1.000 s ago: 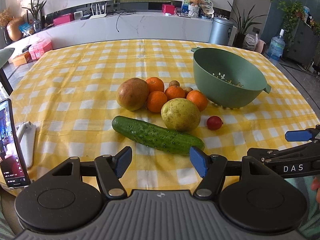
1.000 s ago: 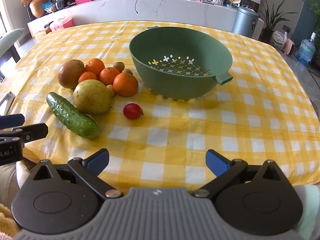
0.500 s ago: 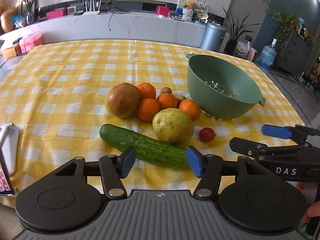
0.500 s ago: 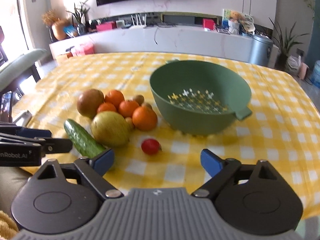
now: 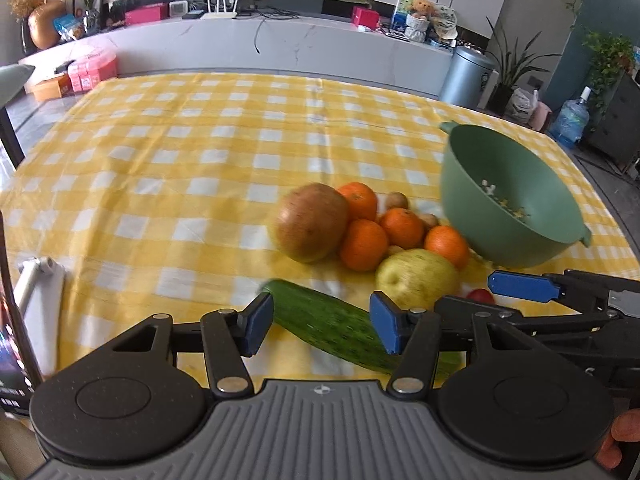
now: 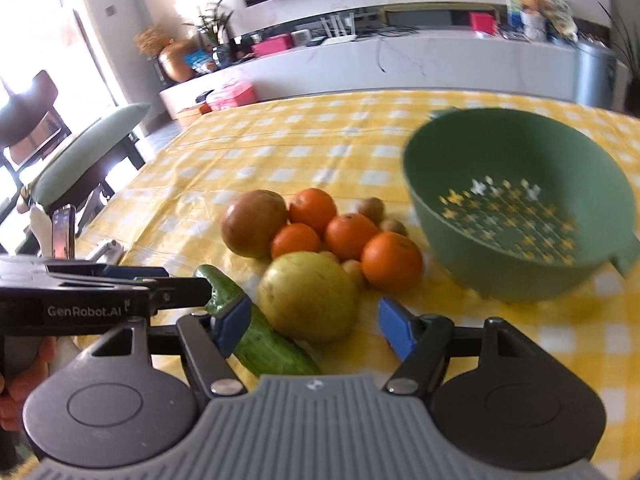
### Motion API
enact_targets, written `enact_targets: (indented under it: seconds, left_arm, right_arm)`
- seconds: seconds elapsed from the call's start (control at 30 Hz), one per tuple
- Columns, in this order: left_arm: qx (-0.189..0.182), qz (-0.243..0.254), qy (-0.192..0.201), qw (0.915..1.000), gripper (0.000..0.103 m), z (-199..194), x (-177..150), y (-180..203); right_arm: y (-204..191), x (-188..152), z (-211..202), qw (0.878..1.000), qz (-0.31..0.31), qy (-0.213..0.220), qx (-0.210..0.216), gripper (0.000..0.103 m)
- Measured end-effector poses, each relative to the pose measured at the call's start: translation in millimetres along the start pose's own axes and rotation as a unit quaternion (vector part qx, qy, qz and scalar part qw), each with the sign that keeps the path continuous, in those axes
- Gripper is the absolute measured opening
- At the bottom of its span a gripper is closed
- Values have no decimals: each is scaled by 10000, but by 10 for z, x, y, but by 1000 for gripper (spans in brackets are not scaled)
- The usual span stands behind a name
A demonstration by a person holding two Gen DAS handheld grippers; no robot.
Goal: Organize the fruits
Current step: 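Grasp the yellow pear with the right tool while the left tool grasps the brown mango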
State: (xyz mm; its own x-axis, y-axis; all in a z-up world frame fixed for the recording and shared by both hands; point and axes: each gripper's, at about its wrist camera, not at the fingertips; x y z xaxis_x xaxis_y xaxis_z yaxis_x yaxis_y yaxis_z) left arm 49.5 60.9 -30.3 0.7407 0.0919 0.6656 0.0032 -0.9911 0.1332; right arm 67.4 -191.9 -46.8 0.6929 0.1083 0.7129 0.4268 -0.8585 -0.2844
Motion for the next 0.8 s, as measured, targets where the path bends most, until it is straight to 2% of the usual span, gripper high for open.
enact_targets:
  seconds: [0.1, 0.23, 0.43, 0.5, 0.8]
  left_arm:
    - [-6, 68, 40, 10000, 65, 35, 55, -57]
    - [-44, 104, 39, 9999, 69, 161, 149, -128]
    - [-104, 185, -52, 9998, 71, 310, 257, -177]
    - [-116, 262, -72, 9996, 71, 337, 265, -184]
    - [-173, 659, -35, 9977, 79, 493, 363, -165]
  right_arm:
    - [-55, 20, 160, 9999, -85, -50, -39, 69]
    - [-50, 38, 293, 9998, 113, -175, -64, 73]
    - [-70, 57, 460, 9987, 172, -417, -234, 73]
    - [-62, 58, 480, 9984, 221, -471, -225, 70]
    - [-17, 60, 455, 9979, 361, -479, -227, 69]
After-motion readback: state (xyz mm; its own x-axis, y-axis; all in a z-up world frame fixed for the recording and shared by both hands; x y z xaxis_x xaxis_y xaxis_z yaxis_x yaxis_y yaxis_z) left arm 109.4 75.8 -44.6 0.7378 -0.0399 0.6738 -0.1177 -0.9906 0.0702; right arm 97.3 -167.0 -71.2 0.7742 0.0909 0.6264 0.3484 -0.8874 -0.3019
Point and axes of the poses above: each gripper's, at about its wrist camera, not at the fingertips, and z roughly the way its jaws point, y to its right, x to its top, and after that the axes turned 3 degrees about y, right-handed
